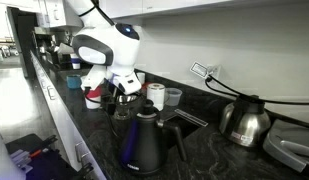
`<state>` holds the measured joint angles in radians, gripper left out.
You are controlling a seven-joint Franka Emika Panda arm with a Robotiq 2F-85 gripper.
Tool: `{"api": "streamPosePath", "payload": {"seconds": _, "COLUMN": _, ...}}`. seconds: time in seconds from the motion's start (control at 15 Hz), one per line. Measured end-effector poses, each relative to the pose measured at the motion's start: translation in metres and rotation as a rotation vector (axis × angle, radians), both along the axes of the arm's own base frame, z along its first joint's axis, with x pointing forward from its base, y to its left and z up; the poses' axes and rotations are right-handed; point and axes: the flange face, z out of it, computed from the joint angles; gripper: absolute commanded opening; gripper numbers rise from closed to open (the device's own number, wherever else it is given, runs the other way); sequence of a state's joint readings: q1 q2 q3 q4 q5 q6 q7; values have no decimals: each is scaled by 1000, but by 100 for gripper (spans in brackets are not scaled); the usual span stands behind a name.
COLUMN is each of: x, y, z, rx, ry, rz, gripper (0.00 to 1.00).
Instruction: Move the silver object to the left of the counter
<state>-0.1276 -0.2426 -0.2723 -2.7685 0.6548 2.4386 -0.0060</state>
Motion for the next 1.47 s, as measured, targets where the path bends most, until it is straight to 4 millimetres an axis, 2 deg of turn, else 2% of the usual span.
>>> {"api": "streamPosePath", "payload": {"seconds": 0.13, "x": -1, "y": -1, "z": -3, "rx": 3, "ry": 6, "rz": -7, "gripper": 69}}
{"api": "streamPosePath", "payload": {"seconds": 0.2, "x": -1, "y": -2, "z": -3, "rx": 4, "ry": 7, "rz": -9, "gripper": 56}}
{"api": "streamPosePath", "payload": {"seconds": 0.67, "x": 1, "y": -3, "z": -1, "rx": 14, "ry": -16, "rz": -10, "gripper": 6}}
{"api": "streamPosePath", "payload": {"seconds": 0.73, "x": 2, "y": -2, "z": 0, "rx": 16, "ry": -23, "rz": -7, "gripper": 1}}
{"api": "streamPosePath", "payload": {"seconds": 1.47, "x": 18, "y": 0, "z": 11, "rx": 27, "ry": -97, "rz": 31, "gripper": 2}}
